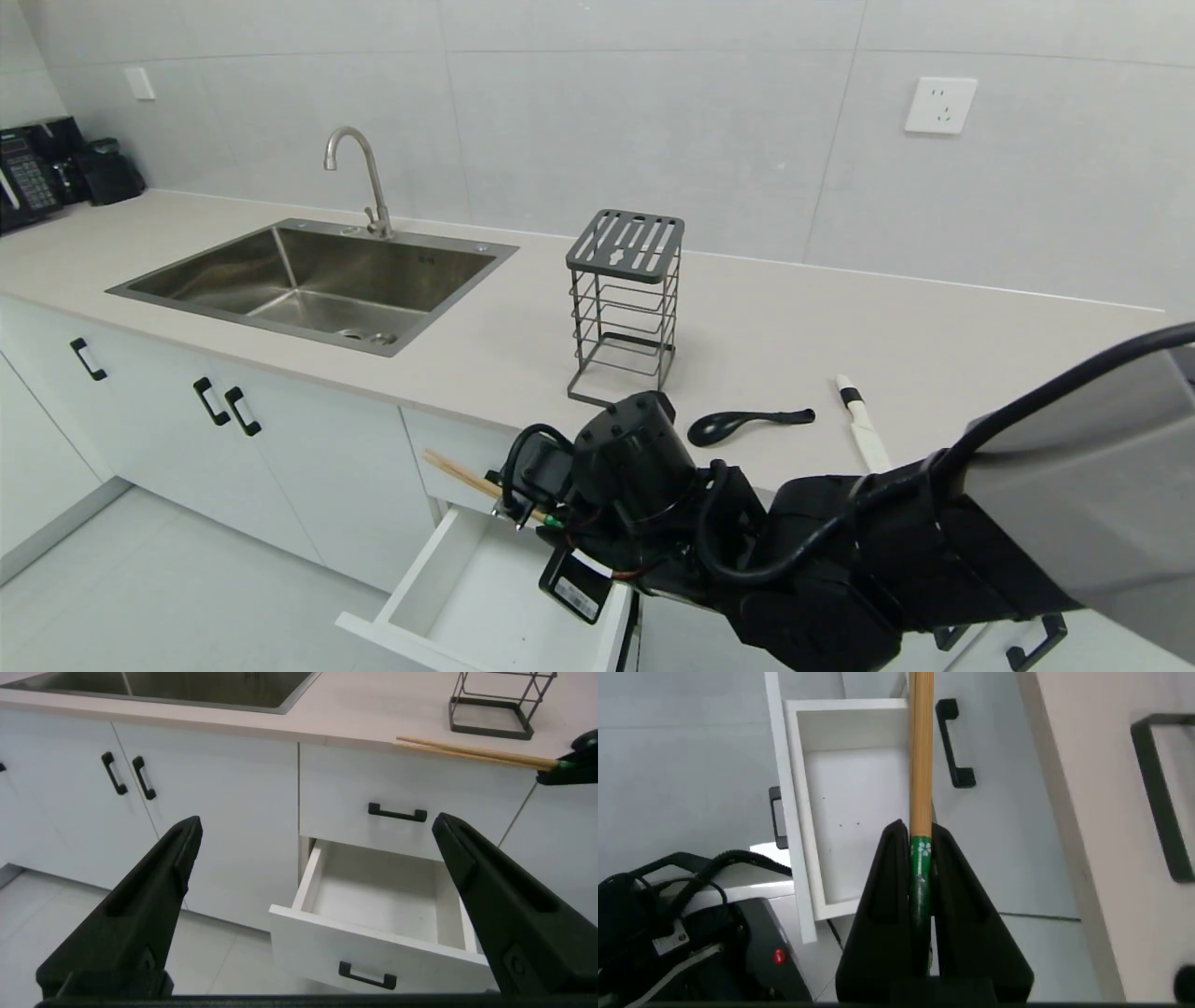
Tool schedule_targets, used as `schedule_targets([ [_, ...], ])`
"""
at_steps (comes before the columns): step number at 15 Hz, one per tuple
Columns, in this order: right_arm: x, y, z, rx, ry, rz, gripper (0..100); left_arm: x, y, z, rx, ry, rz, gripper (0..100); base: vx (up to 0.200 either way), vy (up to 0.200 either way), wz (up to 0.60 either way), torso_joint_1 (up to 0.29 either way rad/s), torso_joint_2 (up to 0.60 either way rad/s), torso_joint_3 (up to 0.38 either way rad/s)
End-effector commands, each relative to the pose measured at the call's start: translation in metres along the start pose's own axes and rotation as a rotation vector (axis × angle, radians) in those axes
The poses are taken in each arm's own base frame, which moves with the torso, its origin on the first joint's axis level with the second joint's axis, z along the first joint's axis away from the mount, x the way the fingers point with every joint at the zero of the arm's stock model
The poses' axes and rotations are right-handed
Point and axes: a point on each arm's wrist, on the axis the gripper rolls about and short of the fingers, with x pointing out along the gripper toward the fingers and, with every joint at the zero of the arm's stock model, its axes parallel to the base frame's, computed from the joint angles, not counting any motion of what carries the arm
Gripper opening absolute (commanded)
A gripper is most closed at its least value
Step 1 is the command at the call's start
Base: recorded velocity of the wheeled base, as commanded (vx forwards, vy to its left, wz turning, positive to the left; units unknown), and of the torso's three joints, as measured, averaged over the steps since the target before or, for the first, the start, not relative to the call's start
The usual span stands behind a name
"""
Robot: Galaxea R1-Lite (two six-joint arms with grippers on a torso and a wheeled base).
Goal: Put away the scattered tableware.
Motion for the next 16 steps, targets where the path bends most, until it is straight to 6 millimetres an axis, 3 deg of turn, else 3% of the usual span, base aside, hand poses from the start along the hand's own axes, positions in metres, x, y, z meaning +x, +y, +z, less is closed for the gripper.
schedule_targets([
  [1,0.010,0.002,0.006,-0.004,-0.016,0.003,0,0.000,0.000,0.000,-0.001,0.002,0.001,100,0.000,0.000,0.00,-0.207,0.37,0.173],
  [16,0.033,0.009,-0.001,0.006,-0.047,0.000,0,0.000,0.000,0.000,0.000,0.000,0.001,100,0.000,0.000,0.00,-0.133,0.26,0.127],
])
